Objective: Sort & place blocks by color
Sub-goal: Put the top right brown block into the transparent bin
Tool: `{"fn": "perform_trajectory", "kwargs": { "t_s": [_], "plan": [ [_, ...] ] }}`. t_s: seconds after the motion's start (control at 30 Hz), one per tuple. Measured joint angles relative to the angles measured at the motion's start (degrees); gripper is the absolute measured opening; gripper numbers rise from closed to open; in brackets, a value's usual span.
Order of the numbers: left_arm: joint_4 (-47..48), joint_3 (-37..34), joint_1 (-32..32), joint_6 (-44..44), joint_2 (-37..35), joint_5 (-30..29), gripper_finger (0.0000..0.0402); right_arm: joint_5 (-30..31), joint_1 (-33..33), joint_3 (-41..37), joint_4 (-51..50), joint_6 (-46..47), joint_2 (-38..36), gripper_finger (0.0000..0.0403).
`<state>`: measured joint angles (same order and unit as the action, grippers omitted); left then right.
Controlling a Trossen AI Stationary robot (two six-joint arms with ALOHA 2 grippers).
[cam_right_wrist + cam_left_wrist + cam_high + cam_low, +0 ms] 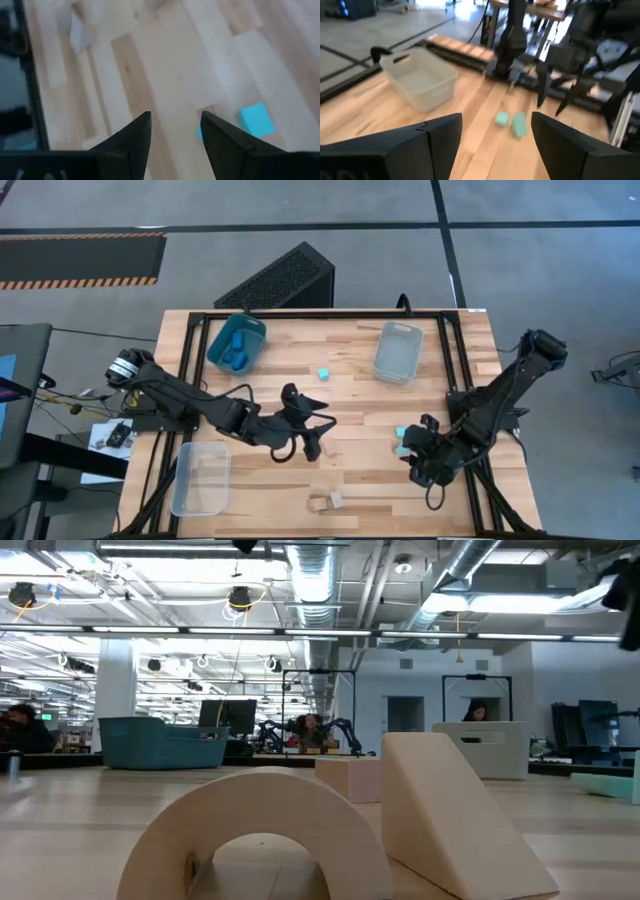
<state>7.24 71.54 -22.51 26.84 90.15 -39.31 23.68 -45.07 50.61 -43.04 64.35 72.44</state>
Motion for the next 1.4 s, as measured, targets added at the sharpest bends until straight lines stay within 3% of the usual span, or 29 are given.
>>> {"fn": "perform_trajectory", "kwargs": {
  "t_s": [0.1, 0.33, 0.53, 0.93, 1.1, 1.23, 1.4],
  "plan": [
    [5.6, 0.0, -0.1, 0.7, -2.0, 1.7, 0.0229, 2.2, 1.3, -0.8, 2.3, -2.6, 0.0, 0.0197],
    [23.6, 0.0, -1.9, 8.3, -6.9, 9.5, 0.0229, 1.9, 8.7, -2.9, 18.7, -7.7, 1.6, 0.0200],
    [39.7, -0.7, -6.0, 14.4, -7.2, 9.0, 0.0229, 0.5, 12.7, -0.3, 26.8, -7.5, 9.1, 0.0205],
    [39.6, -3.6, -7.6, 8.4, -7.2, 11.0, 0.0229, -1.5, 10.9, 20.7, 18.8, -10.9, 32.2, 0.0215],
    [39.8, -3.6, -7.6, 2.7, -7.2, 13.1, 0.0229, -8.6, 11.0, 26.9, 18.9, -11.7, 38.3, 0.0215],
    [40.2, -3.6, -6.9, -0.4, -7.2, 13.4, 0.0229, -10.7, 11.6, 29.9, 18.3, -4.2, 41.4, 0.0217],
    [40.8, -3.6, -6.1, 1.2, -7.2, 13.5, 0.0229, -7.1, 14.5, 30.5, 17.6, 6.9, 43.0, 0.0220]
  ]
}}
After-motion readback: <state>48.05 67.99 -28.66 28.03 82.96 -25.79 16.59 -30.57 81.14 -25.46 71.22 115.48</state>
